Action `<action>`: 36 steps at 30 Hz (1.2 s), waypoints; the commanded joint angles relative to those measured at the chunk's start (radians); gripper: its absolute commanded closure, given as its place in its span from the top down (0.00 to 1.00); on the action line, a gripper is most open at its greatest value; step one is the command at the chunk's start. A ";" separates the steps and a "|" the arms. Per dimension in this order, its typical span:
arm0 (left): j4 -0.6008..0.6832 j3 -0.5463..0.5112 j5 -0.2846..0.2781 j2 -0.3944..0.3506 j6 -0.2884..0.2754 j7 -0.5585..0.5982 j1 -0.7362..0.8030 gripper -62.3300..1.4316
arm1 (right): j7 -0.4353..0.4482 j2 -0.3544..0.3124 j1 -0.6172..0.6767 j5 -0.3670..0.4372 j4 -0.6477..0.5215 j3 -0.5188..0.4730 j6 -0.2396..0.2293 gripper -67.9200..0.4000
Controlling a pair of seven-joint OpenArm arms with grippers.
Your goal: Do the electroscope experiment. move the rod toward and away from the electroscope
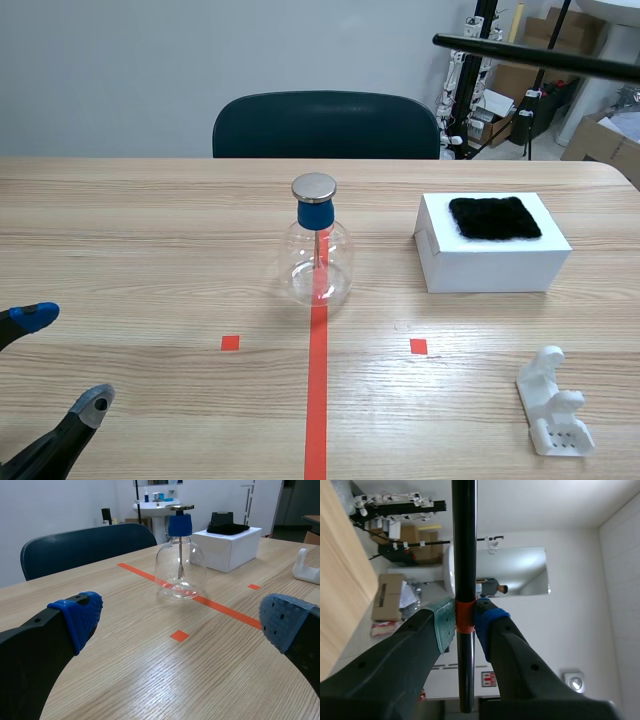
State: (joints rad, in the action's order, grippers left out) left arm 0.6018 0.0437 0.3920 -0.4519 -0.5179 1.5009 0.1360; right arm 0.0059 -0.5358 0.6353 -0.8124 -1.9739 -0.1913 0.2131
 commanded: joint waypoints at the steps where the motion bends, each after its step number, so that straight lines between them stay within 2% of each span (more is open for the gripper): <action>1: 0.014 -0.005 -0.013 -0.009 -0.002 0.028 0.002 1.00 | -0.027 -0.040 -0.042 -0.023 -0.010 0.035 0.013 0.06; 6: 0.014 -0.005 -0.013 -0.009 -0.002 0.028 0.002 1.00 | -0.121 -0.124 -0.169 -0.060 0.016 0.164 0.005 0.06; 10: 0.014 -0.005 -0.013 -0.009 -0.002 0.028 0.002 1.00 | -0.177 -0.162 -0.275 -0.129 0.070 0.284 0.002 0.06; 14: 0.014 -0.005 -0.013 -0.009 -0.002 0.028 0.002 1.00 | -0.208 -0.163 -0.359 -0.214 0.133 0.381 -0.005 0.06; 20: 0.014 -0.005 -0.013 -0.009 -0.002 0.028 0.002 1.00 | -0.246 -0.163 -0.459 -0.288 0.213 0.499 -0.005 0.06; 27: 0.014 -0.005 -0.013 -0.009 -0.002 0.028 0.002 1.00 | -0.255 -0.162 -0.509 -0.350 0.287 0.583 -0.014 0.06; 36: 0.014 -0.005 -0.013 -0.009 -0.002 0.028 0.002 1.00 | -0.253 -0.140 -0.518 -0.378 0.306 0.597 -0.024 0.06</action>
State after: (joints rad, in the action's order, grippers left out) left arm 0.6018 0.0437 0.3923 -0.4519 -0.5179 1.5013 0.1360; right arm -0.2375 -0.6701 0.1421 -1.1820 -1.6489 0.4156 0.1753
